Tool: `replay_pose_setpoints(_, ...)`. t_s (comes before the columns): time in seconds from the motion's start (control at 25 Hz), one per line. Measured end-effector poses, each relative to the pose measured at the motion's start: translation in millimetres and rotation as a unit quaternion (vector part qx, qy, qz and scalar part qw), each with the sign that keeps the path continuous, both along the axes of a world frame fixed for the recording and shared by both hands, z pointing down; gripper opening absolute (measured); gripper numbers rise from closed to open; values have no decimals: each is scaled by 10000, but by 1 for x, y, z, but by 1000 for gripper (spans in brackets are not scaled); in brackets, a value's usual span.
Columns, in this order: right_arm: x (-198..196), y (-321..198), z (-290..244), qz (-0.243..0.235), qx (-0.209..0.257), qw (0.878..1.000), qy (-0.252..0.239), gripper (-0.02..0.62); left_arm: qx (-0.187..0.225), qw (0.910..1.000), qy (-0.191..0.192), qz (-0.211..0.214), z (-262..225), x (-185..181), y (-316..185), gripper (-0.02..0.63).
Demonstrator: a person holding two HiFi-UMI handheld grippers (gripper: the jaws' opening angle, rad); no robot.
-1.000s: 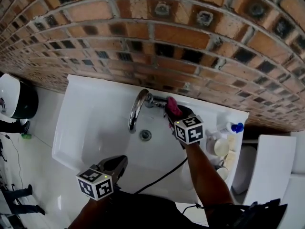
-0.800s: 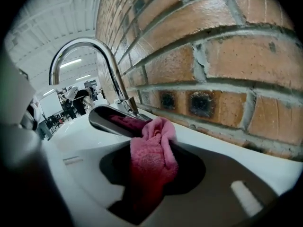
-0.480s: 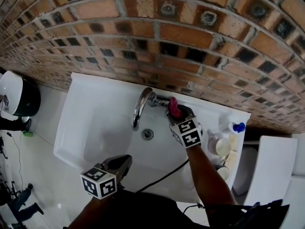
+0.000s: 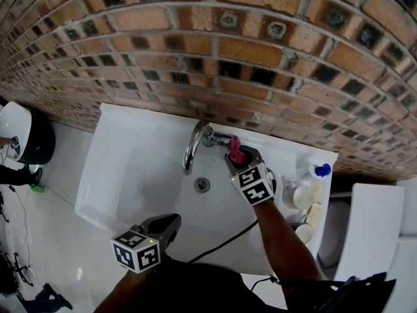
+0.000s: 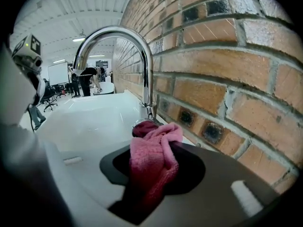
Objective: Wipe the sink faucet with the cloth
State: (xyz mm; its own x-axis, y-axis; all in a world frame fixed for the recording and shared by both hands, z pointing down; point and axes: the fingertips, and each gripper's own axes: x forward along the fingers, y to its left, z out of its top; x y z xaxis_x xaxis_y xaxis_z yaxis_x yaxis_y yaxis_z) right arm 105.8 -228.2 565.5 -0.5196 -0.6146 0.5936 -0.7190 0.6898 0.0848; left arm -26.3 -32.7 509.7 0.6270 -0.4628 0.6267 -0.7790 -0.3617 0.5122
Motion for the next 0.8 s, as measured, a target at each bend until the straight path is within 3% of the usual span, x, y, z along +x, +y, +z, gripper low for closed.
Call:
replay_pose_setpoints(0.64,-7,30,-37,67,426,9987,289,127,36,9994,298,187,-5,-18,12,3)
replay_pose_setpoints(0.72,-9,36,-44,128,444,9988,143,127,47,9991,328,257,-6,-18,13,3)
replay_pose_setpoints(0.8,-15,45,-52,212,386,9985,-316,127,29,9989,357,305,-5,-20,13,3)
